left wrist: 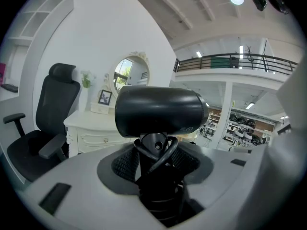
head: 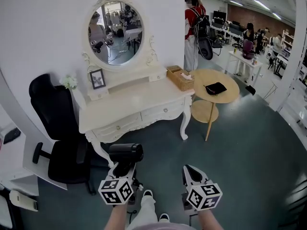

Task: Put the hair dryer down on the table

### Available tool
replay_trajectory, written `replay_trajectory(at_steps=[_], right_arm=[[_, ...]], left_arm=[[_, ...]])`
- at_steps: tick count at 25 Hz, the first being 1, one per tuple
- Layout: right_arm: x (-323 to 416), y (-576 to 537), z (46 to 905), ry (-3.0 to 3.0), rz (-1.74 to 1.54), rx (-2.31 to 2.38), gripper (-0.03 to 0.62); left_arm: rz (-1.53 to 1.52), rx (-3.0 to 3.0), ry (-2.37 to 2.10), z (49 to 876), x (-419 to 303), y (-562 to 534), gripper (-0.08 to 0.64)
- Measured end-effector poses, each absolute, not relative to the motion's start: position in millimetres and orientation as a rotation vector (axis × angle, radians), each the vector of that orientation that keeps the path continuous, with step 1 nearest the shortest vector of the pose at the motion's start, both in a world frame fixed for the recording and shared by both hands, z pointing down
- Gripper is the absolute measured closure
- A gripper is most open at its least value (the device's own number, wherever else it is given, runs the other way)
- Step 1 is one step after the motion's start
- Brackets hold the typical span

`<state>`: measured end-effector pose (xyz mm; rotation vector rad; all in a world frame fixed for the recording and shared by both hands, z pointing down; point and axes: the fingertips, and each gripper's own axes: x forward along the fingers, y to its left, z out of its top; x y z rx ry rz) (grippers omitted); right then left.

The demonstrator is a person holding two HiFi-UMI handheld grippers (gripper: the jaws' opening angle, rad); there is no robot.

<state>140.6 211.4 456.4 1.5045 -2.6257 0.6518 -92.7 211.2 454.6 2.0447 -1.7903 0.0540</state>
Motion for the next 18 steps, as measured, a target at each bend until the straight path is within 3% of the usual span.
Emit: replay_trajectory(at_steps=[18], right_arm=[[78.7, 18.7, 455.6, -2.573, 0.611, 1.599, 0.591]], left_arm=[[0.072, 2.097, -1.732, 467.6, -158.6, -4.0, 0.353]])
